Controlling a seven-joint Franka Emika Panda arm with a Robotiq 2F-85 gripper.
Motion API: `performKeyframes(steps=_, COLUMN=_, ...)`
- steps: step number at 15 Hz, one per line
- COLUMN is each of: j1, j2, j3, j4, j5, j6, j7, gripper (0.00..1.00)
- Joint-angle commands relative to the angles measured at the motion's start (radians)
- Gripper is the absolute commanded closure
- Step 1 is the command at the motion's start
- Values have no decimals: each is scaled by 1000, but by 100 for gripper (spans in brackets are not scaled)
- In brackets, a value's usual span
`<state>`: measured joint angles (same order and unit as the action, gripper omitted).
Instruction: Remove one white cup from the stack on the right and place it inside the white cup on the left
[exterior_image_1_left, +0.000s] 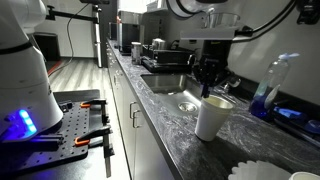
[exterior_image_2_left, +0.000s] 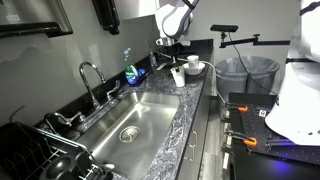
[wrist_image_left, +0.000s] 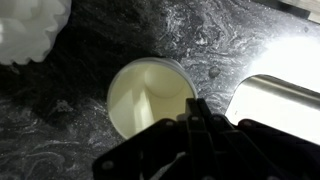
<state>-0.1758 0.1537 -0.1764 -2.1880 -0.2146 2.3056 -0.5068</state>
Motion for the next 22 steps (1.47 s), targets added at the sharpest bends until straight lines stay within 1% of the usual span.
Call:
performKeyframes(steps=1, j1=-11, j2=14, j3=15, j4=19, j5=16, j6=-15, j7=-3, gripper=99)
performKeyframes(steps=6, j1=-13, j2=14, j3=19, j4=9, j5=25, j6=-19, j7=-5, gripper=99)
performKeyframes(steps=7, j1=-14, j2=12, j3=19, j4=9, j5=27, j6=-19, j7=-6, gripper=92)
performKeyframes(steps=8, j1=-15, j2=8, j3=19, j4=7, j5=30, j6=-19, j7=-8, gripper=70)
performKeyframes(steps=10, j1=-18, j2=0, j3=18, j4=3, j5=35, j6=-17, j7=-11, gripper=66)
performKeyframes(steps=11, j1=-19, j2=-5, j3=18, j4=2, j5=37, j6=-17, j7=-11, gripper=60)
performKeyframes(steps=12, j1=-21, j2=-12, j3=17, j4=-1, j5=40, j6=-16, j7=-10, gripper=52)
performKeyframes(steps=16, j1=-28, j2=-42, j3=15, j4=-11, j5=51, j6=-14, j7=-14, gripper=24)
performKeyframes(steps=19, j1=-29, j2=-76, j3=14, j4=-26, j5=58, j6=-12, j7=-21, gripper=0)
performKeyframes(steps=22, j1=-24, j2=-113, j3=12, j4=-41, j5=56, j6=-9, j7=-23, gripper=0)
